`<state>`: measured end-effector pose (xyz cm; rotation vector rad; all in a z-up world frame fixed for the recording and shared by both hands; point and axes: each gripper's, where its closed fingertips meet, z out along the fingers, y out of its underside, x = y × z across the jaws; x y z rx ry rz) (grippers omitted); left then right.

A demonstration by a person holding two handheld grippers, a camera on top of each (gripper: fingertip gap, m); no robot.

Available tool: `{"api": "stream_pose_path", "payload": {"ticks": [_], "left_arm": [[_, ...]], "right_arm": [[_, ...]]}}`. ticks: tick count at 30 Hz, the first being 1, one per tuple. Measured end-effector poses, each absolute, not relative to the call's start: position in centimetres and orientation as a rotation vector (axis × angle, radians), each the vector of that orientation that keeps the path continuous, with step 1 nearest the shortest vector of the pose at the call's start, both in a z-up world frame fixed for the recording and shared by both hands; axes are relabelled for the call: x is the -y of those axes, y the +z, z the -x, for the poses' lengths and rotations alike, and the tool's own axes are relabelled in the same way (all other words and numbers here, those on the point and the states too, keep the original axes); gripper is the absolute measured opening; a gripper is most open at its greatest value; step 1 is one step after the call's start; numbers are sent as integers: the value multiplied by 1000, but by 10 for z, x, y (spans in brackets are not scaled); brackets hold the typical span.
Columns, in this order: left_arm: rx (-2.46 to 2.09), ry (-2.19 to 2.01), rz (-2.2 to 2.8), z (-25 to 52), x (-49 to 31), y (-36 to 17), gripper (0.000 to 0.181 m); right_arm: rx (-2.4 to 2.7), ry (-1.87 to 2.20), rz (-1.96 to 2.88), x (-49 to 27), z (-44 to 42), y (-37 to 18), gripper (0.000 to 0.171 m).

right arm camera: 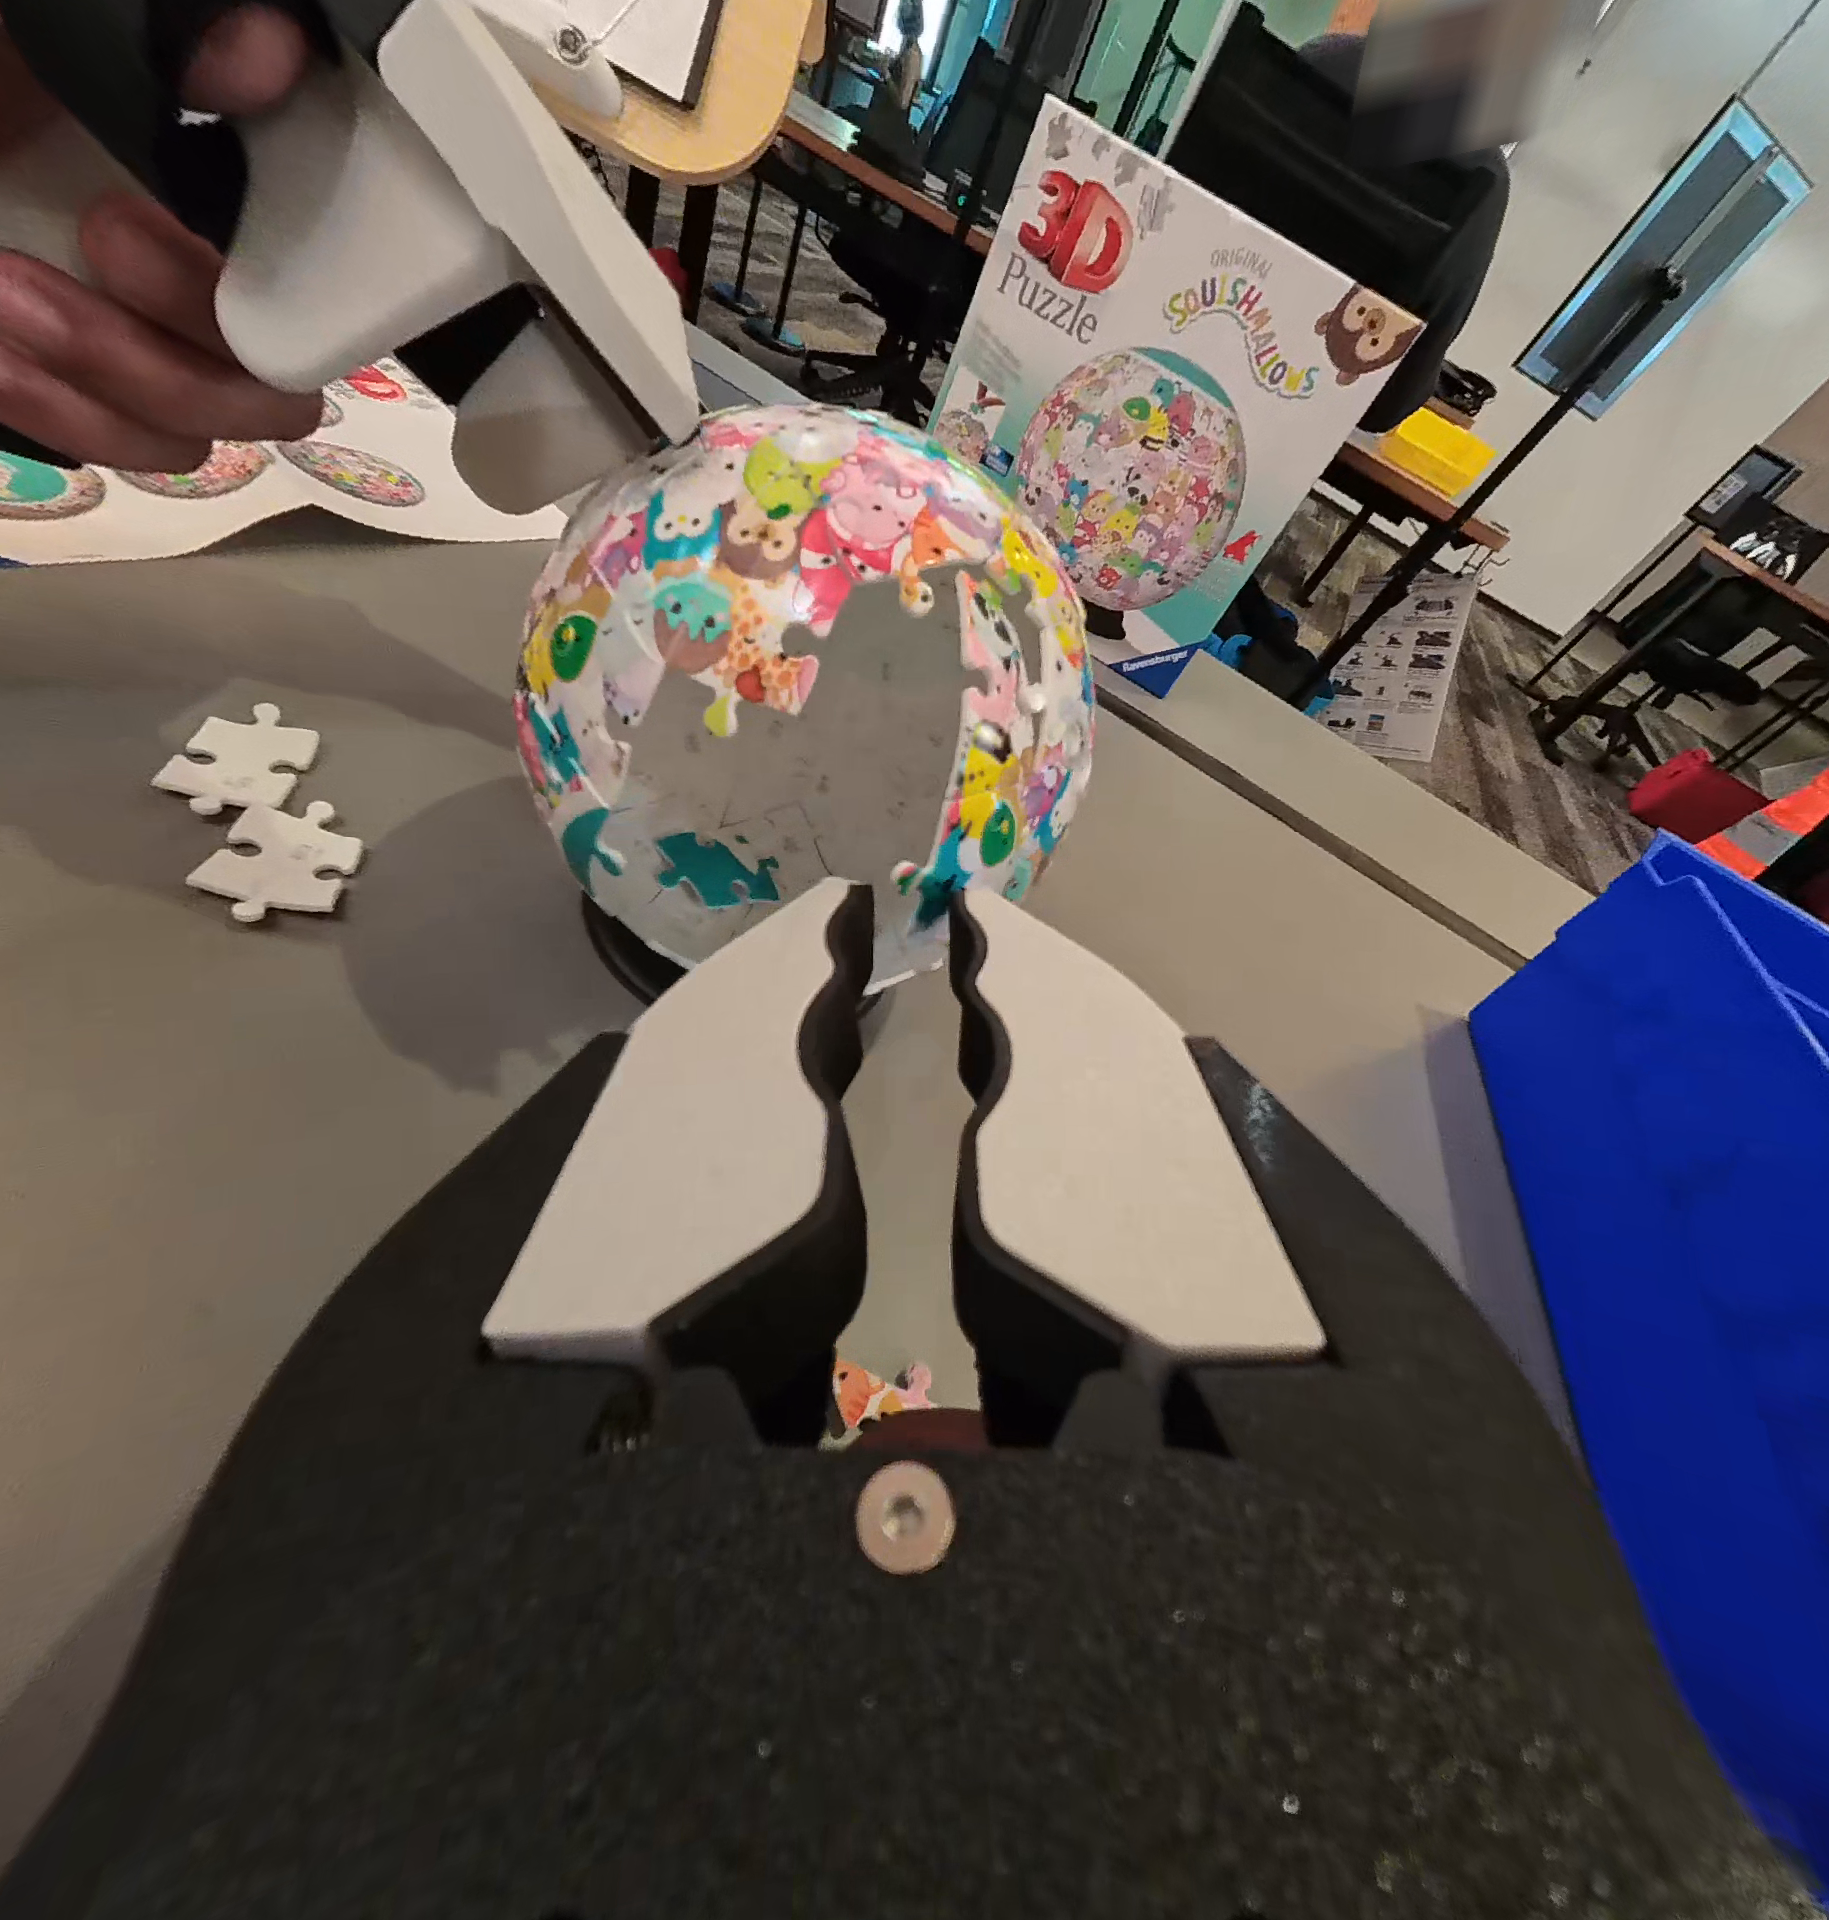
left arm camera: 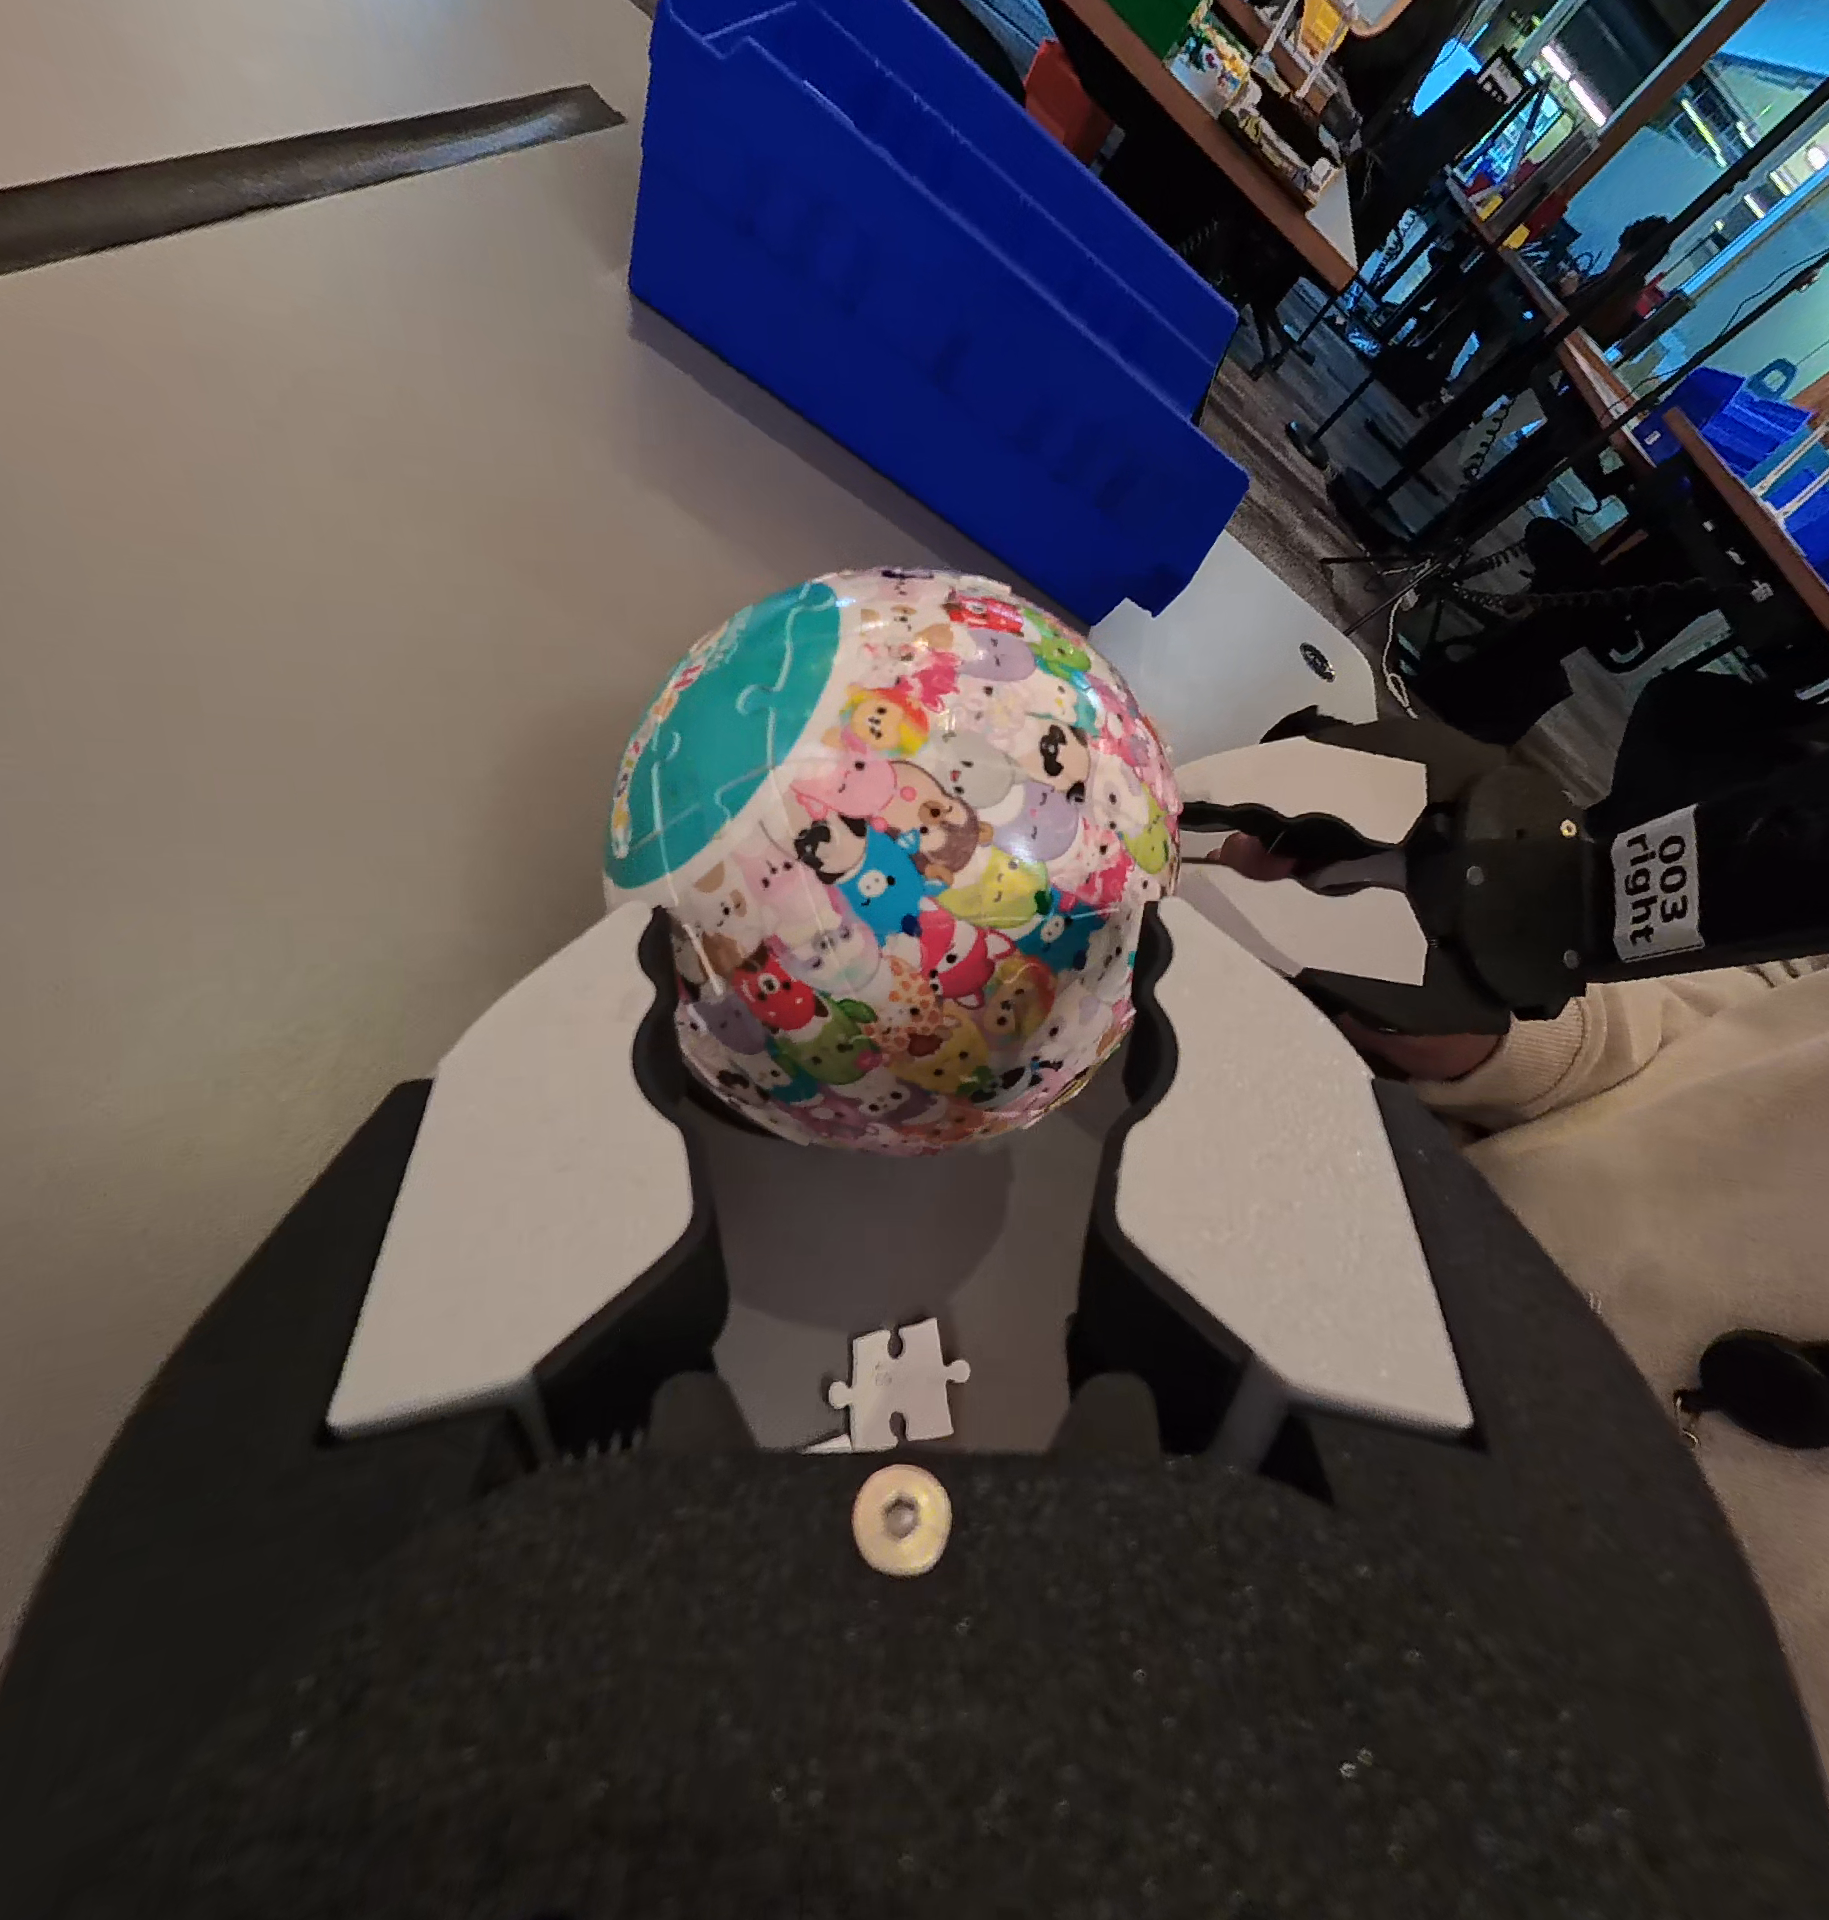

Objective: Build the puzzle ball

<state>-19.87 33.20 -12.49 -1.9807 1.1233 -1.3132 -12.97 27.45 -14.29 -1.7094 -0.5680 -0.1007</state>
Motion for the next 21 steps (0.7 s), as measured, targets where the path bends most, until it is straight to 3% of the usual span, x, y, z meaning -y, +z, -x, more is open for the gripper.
{"api": "stream_pose_path", "payload": {"ticks": [21], "left_arm": [[-1126,-1306,1980,198,-329,-123,83]], "right_arm": [[553,-121,1718,-280,127,-146,17]]}}
